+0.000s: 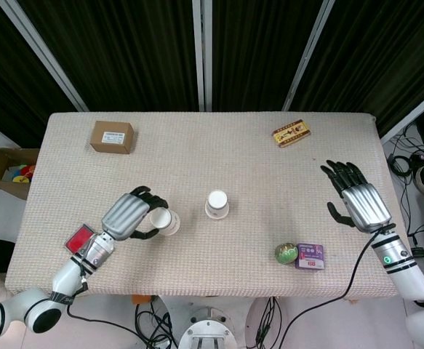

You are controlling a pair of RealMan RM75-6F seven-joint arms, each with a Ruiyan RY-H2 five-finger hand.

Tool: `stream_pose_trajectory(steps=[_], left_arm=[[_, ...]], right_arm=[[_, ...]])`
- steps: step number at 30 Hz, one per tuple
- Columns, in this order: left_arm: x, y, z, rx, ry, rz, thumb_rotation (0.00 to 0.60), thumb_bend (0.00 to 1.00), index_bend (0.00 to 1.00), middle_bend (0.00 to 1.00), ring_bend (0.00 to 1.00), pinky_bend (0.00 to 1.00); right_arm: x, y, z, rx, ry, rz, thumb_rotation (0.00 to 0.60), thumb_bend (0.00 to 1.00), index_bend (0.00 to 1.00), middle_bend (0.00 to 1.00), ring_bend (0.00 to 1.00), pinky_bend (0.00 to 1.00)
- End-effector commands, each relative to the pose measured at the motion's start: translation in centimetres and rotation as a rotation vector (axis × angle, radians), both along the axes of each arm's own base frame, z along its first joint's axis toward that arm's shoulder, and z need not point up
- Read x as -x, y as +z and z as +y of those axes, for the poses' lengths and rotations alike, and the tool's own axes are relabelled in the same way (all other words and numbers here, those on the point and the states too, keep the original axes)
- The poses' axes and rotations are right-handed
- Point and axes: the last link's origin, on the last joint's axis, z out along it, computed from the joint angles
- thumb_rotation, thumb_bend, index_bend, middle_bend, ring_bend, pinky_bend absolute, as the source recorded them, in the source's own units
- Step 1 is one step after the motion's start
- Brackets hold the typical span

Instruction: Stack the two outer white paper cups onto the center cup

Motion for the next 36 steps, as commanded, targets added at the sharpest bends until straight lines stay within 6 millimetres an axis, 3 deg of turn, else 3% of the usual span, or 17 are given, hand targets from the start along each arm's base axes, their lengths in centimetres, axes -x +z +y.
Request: stream_pose_trajectory(steps=[1, 9, 15, 25, 36], left_arm=[[-3.3, 0.3, 1.7, 0.021, -0.048, -0.048, 0.6, 0.29, 0.43, 0.39, 0.36, 0.22], [-8.8, -1.6, 4.6, 0.078, -0.123, -0.033, 0.6, 0.28, 0.41, 0.38, 0.34, 0.21], [-10.9, -2.5, 6.0, 0.071, -0.138, 0.01, 0.6, 0.28, 0.41, 0.37, 0.33, 0.21], [-12.4, -3.8, 7.2, 0.089, -0.102, 0.052, 0.6, 0.28, 0.41, 0.37, 0.33, 0.21], [-12.1, -5.5, 8.0, 0.125, -0.03, 0.083, 0.6, 0.28, 0.4, 0.36, 0.32, 0.21]], right_arm=[[0.1, 0.3, 0.3, 0.009, -0.002, -0.009, 0.6, 0.4, 0.0, 0.04, 0.0, 0.0], [0.9, 0.9, 1.0, 0.024, -0.02, -0.02, 0.6, 0.4, 0.0, 0.04, 0.0, 0.0], [1.3, 1.4, 1.5, 0.033, -0.023, -0.024, 0.6, 0.4, 0.0, 0.04, 0.0, 0.0], [1.5, 1.5, 1.8, 0.036, -0.024, -0.026, 0.6, 0.4, 0.0, 0.04, 0.0, 0.0], [1.8, 1.5, 2.1, 0.037, -0.028, -0.031, 0.6, 0.4, 0.0, 0.04, 0.0, 0.0]])
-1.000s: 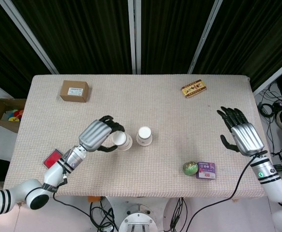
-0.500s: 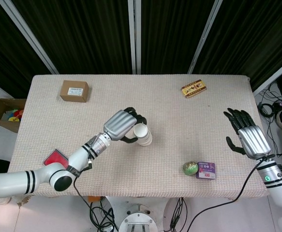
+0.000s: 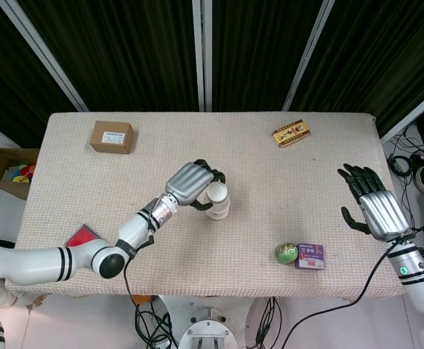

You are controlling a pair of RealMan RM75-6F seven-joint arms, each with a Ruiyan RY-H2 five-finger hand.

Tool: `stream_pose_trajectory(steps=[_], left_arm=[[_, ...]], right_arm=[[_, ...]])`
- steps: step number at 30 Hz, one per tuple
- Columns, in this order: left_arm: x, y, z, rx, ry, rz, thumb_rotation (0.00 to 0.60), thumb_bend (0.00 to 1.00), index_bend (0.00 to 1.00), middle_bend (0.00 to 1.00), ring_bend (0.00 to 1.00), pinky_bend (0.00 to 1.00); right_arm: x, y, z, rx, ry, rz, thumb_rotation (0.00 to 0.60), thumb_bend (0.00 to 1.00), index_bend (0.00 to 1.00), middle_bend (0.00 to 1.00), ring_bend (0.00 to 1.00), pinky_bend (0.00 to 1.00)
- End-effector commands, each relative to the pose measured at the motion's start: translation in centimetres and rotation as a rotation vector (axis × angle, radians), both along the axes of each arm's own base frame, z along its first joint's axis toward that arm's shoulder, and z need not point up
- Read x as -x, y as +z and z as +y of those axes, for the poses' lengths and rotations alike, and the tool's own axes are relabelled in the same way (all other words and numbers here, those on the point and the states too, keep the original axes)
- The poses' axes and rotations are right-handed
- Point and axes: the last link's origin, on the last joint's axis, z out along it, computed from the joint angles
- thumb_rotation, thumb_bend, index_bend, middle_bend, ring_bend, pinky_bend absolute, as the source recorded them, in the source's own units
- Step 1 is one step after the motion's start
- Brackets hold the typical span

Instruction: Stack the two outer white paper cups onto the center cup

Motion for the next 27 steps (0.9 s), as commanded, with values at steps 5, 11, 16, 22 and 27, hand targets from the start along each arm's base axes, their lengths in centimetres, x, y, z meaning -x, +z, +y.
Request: stream_pose_trajectory(steps=[5, 11, 16, 22, 27], left_arm=[[1.0, -1.8, 0.0, 0.016, 0.036, 0.04, 0.6, 0.27, 0.39, 0.35, 0.3, 0.21], [2.0, -4.2, -0.4, 0.007, 0.024, 0.107, 0.6, 0.22, 0.36, 0.3, 0.24, 0.2], [2.6, -4.9, -0.6, -0.027, 0.008, 0.153, 0.6, 0.19, 0.25, 0.19, 0.14, 0.16], [2.8, -2.9, -1.2, -0.061, 0.044, 0.064, 0.6, 0.17, 0.16, 0.13, 0.11, 0.14], [5.1, 1.3, -1.3, -0.156, 0.085, -0.008, 0.6, 0.16, 0.16, 0.13, 0.1, 0.14]], right_arm=[[0.1, -0.1, 0.1, -0.012, -0.004, 0.002, 0.6, 0.4, 0.0, 0.04, 0.0, 0.0], [0.1, -0.2, 0.1, -0.017, -0.004, 0.002, 0.6, 0.4, 0.0, 0.04, 0.0, 0.0], [0.2, -0.1, 0.2, -0.019, -0.011, 0.007, 0.6, 0.4, 0.0, 0.04, 0.0, 0.0], [0.3, 0.1, 0.3, -0.015, -0.017, 0.006, 0.6, 0.4, 0.0, 0.04, 0.0, 0.0], [1.0, -0.1, 0.2, -0.056, -0.062, 0.027, 0.6, 0.4, 0.0, 0.04, 0.0, 0.0]])
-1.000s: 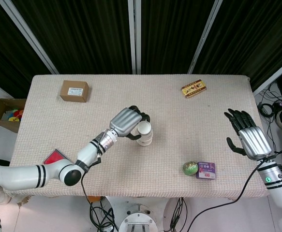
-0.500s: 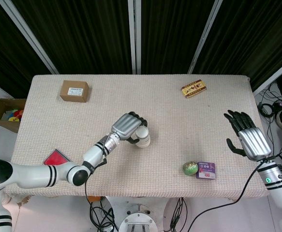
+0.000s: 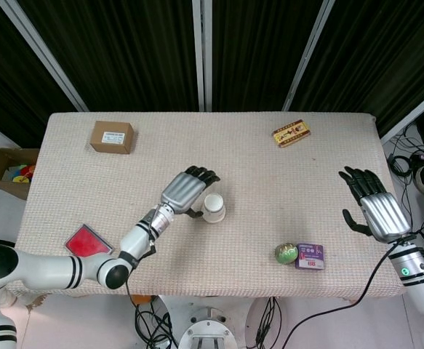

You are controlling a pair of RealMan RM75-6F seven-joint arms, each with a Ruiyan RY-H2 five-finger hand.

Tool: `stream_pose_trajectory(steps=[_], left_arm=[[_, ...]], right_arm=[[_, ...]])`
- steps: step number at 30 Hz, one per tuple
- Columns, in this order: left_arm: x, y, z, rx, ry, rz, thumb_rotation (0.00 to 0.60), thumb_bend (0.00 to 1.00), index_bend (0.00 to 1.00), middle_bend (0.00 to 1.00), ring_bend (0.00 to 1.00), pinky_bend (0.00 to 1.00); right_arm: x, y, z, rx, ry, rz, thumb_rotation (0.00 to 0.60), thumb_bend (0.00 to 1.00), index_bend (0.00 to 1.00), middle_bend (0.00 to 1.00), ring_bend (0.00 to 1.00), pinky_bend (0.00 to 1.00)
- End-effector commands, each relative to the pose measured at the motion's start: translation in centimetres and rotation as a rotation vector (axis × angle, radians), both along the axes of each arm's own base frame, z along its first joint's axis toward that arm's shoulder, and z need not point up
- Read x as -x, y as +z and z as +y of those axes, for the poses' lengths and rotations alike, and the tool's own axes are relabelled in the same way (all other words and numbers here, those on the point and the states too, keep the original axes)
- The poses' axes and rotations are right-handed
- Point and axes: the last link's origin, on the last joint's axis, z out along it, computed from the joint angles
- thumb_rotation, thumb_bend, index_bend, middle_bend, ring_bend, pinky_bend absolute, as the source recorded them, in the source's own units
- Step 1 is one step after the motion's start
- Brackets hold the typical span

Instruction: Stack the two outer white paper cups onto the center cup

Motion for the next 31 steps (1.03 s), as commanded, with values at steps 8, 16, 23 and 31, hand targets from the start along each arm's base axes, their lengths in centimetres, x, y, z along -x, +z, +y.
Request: stream_pose_trajectory(steps=[8, 16, 23, 31], left_arm=[[10.9, 10.1, -2.2, -0.366, 0.093, 0.081, 0.6, 0.16, 0.19, 0.15, 0.1, 0.14], [20.3, 15.4, -9.2, -0.546, 0.176, 0.269, 0.6, 0.16, 0.21, 0.15, 0.1, 0.14], [23.7, 17.4, -16.6, -0.601, 0.278, 0.266, 0.6, 0.16, 0.21, 0.15, 0.1, 0.13], [23.8, 17.0, -20.9, -0.604, 0.306, 0.223, 0.6, 0.16, 0.21, 0.15, 0.1, 0.13]], right_arm=[[1.4, 0.4, 0.5, -0.014, -0.058, -0.03, 0.6, 0.4, 0.01, 0.1, 0.0, 0.0], [2.8, 1.3, 2.7, 0.053, -0.07, -0.088, 0.6, 0.4, 0.03, 0.1, 0.0, 0.01], [3.8, 1.4, 5.5, 0.075, -0.082, -0.12, 0.6, 0.42, 0.03, 0.1, 0.0, 0.01], [4.5, 0.6, 8.1, 0.138, -0.153, -0.094, 0.6, 0.42, 0.03, 0.08, 0.0, 0.0]])
